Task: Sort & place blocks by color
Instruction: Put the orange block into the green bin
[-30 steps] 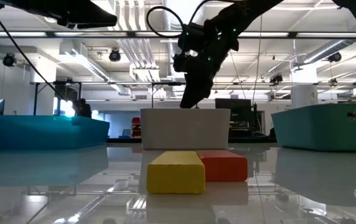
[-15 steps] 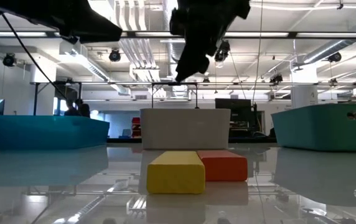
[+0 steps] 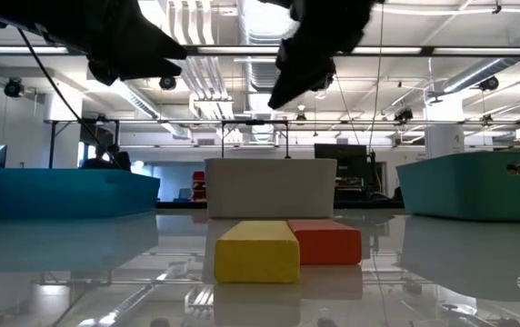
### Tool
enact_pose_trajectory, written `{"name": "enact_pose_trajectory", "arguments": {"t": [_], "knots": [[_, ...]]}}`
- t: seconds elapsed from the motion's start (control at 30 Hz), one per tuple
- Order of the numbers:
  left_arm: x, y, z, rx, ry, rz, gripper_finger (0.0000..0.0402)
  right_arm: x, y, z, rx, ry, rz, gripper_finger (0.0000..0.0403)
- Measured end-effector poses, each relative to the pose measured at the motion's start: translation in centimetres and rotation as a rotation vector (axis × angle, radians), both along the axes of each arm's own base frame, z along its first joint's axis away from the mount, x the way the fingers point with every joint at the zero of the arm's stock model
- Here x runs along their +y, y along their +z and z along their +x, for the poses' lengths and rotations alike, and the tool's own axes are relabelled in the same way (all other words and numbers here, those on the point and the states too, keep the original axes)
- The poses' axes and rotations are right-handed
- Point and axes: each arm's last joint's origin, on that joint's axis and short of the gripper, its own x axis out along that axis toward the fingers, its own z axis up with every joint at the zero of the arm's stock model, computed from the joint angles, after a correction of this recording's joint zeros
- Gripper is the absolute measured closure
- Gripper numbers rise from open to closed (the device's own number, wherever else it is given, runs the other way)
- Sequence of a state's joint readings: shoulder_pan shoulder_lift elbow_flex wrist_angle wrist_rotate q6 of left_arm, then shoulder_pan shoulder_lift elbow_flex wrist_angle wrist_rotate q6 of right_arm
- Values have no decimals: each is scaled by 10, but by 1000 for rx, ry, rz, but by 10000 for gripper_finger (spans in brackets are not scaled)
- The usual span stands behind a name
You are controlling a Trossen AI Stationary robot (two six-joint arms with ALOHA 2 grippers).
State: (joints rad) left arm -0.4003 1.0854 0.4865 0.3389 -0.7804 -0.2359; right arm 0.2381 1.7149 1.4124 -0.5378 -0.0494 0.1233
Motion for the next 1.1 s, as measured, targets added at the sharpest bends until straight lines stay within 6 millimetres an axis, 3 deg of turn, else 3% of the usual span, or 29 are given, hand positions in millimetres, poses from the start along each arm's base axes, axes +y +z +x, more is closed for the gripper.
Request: {"name": "enact_pose_trajectory", "arguments": {"t": [0.23, 0.53, 0.77, 1.1], "knots": [[-8, -5, 4, -38, -28, -120, 171, 55, -23, -20, -49, 9, -5, 202], [-23, -10, 20, -98, -149, -98, 171, 96, -38, -40, -183, -22, -18, 202], [-25, -15, 22, -93, -152, -106, 171, 104, -52, -49, -234, -61, 36, 228], [-24, -14, 22, -86, -156, -81, 171, 92, -86, -65, -277, -118, 25, 329]]}}
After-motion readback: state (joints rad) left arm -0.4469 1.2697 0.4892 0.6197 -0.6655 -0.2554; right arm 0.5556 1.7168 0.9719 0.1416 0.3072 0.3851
